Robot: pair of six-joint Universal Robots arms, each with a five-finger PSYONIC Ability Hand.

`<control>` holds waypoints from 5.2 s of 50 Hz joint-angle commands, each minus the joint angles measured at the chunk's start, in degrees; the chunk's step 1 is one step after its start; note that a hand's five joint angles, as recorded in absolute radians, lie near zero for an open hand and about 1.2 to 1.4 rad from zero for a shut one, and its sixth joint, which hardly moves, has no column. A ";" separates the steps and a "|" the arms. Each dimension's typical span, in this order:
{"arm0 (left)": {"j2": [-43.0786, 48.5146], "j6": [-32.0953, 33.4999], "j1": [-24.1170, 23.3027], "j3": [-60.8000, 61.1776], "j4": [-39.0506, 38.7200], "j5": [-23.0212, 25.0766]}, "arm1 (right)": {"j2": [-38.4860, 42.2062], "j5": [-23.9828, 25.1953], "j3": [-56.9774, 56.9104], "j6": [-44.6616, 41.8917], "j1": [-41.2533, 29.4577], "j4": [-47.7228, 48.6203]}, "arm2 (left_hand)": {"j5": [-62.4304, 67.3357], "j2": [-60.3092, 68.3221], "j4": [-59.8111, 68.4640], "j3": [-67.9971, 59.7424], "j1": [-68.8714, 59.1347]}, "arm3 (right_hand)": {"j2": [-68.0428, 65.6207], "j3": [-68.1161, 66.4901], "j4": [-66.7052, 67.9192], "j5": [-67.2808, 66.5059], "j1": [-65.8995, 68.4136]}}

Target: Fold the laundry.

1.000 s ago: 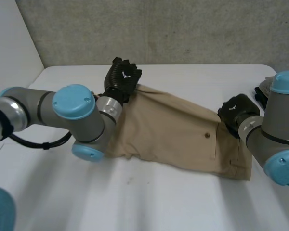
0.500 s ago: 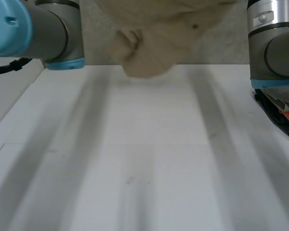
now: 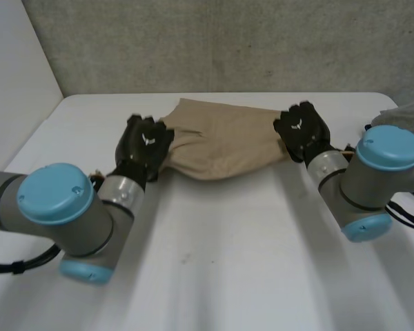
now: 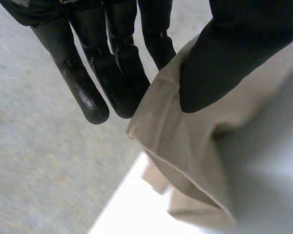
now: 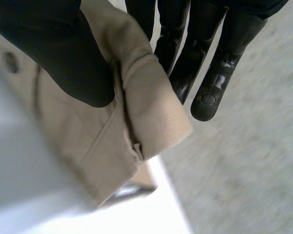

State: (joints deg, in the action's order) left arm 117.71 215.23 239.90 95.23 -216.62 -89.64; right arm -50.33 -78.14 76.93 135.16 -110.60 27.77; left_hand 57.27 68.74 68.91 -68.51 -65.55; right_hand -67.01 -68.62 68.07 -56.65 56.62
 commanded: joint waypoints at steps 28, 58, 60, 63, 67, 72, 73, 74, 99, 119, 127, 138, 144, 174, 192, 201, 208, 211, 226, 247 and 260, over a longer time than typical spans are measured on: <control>-23.42 4.32 -6.99 7.18 47.01 1.32 | -32.47 1.06 24.76 -14.05 8.20 -55.56 | 12.73 11.26 11.09 -11.49 -14.45 | -12.99 -11.38 11.93 -13.35 23.38; 29.51 11.88 -5.05 -42.94 3.40 0.26 | -0.38 -16.25 -2.49 -4.29 3.37 -17.05 | -57.27 -58.74 -58.91 58.51 55.55 | 57.01 58.62 -58.07 56.65 -46.62; 28.46 11.71 -5.58 -41.02 2.00 0.00 | -1.78 -17.13 -0.91 -1.84 3.46 -16.70 | -57.27 -58.74 -58.91 58.51 55.55 | 57.01 58.62 -58.07 56.65 -46.62; 25.48 11.44 -5.85 -37.76 1.11 0.00 | -6.68 -17.05 3.55 3.94 3.81 -17.22 | -57.27 -58.74 -58.91 58.51 55.55 | 57.01 58.62 -58.07 56.65 -46.62; 20.29 10.04 -5.58 -30.82 0.23 0.00 | -16.25 -14.17 10.75 10.45 4.25 -20.28 | -57.27 -58.74 -58.91 58.51 55.55 | 57.01 58.62 -58.07 56.65 -46.62; 16.33 7.84 -5.41 -23.52 0.23 -0.09 | -21.74 -4.50 17.01 13.55 8.28 -31.45 | -57.27 -58.74 -58.91 58.51 55.55 | 57.01 58.62 -58.07 56.65 -46.62; 14.06 6.71 -5.32 -20.73 0.23 -0.18 | -22.00 -3.35 18.07 13.29 9.69 -33.03 | -57.27 -58.74 -58.91 58.51 55.55 | 57.01 58.62 -58.07 56.65 -46.62; 13.69 6.52 -5.32 -20.44 0.23 -0.18 | -22.18 -2.21 18.86 13.29 10.92 -34.35 | -57.27 -58.74 -58.91 58.51 55.55 | 57.01 58.62 -58.07 56.65 -46.62; 8.25 1.51 -5.41 -13.67 0.76 -2.29 | -25.84 0.79 27.04 7.95 21.29 -25.66 | -57.27 -58.74 -58.91 58.51 55.55 | -12.99 -11.38 11.93 -13.35 23.38; -1.16 -2.53 -2.51 -5.23 1.02 -2.47 | -21.58 0.88 12.64 -15.01 -2.23 -22.42 | -57.27 -58.74 -58.91 58.51 55.55 | -12.99 -11.38 11.93 -13.35 23.38; -2.92 -5.08 -0.58 -4.44 1.11 -3.60 | -8.22 11.95 4.38 -13.78 -14.99 -18.19 | -57.27 -58.74 -58.91 58.51 55.55 | -12.99 -11.38 11.93 -13.35 23.38; -3.36 -5.78 -0.66 -5.05 1.11 -5.10 | -5.90 8.13 -0.20 0.49 -17.02 -18.28 | -57.27 -58.74 -58.91 58.51 55.55 | 57.01 58.62 -58.07 56.65 -46.62; -3.19 -8.77 -3.82 -7.42 1.20 -5.01 | -15.05 0.71 3.04 24.68 -9.21 -18.81 | -57.27 -58.74 -58.91 58.51 55.55 | 57.01 58.62 -58.07 56.65 -46.62; 20.28 -7.90 -9.28 -29.57 35.12 -4.31 | 0.67 -0.26 -3.10 26.22 -1.81 -33.48 | -54.70 -56.17 -56.34 55.94 52.98 | 57.01 58.62 -58.07 56.65 -46.62; 5.01 -13.59 -8.75 -27.56 34.68 -4.05 | -13.91 -2.37 3.04 25.85 -1.02 -29.01 | -55.88 -57.35 -57.52 57.11 54.16 | 57.01 58.62 -58.07 56.65 -46.62; -5.99 -20.90 -5.94 -24.39 36.17 5.87 | -25.07 -5.71 15.25 26.47 -1.81 -22.07 | -54.54 -56.01 -56.17 55.77 52.82 | 57.01 58.62 -58.07 56.65 -46.62; -7.76 -21.61 -3.22 -25.18 44.42 16.67 | -29.65 -5.88 27.21 26.47 -5.85 -13.45 | -54.20 -55.67 -55.84 55.43 52.48 | 57.01 58.62 -58.07 56.65 -46.62; -7.85 -21.61 -2.51 -25.71 46.46 19.50 | -28.95 -6.15 30.28 26.47 -9.79 -11.08 | -54.20 -55.67 -55.84 55.43 52.48 | 57.01 58.62 -58.07 56.65 -46.62; -7.93 -21.61 -2.24 -26.41 47.96 25.22 | -16.03 -10.10 31.79 25.33 -15.88 2.19 | -54.20 -55.67 -55.84 55.43 52.48 | 57.01 58.62 -58.07 56.65 -46.62; -8.55 -21.78 -1.80 -26.32 47.69 25.31 | -5.57 -10.28 23.45 18.91 -15.88 5.27 | -54.20 -55.67 -55.84 55.43 52.48 | 57.01 58.62 -58.07 56.65 -46.62; -8.55 -21.87 -1.89 -26.32 47.60 25.31 | 0.41 -9.93 11.32 18.56 -15.70 4.22 | -54.20 -55.67 -55.84 55.43 52.48 | 46.18 47.80 -47.25 45.83 -35.79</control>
State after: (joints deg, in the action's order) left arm 109.16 193.44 238.03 68.92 -169.01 -64.34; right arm -53.77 -88.40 96.72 153.65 -126.46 32.83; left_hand 2.46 11.52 11.62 -12.00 -11.02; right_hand -12.72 -11.38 13.35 -3.41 9.23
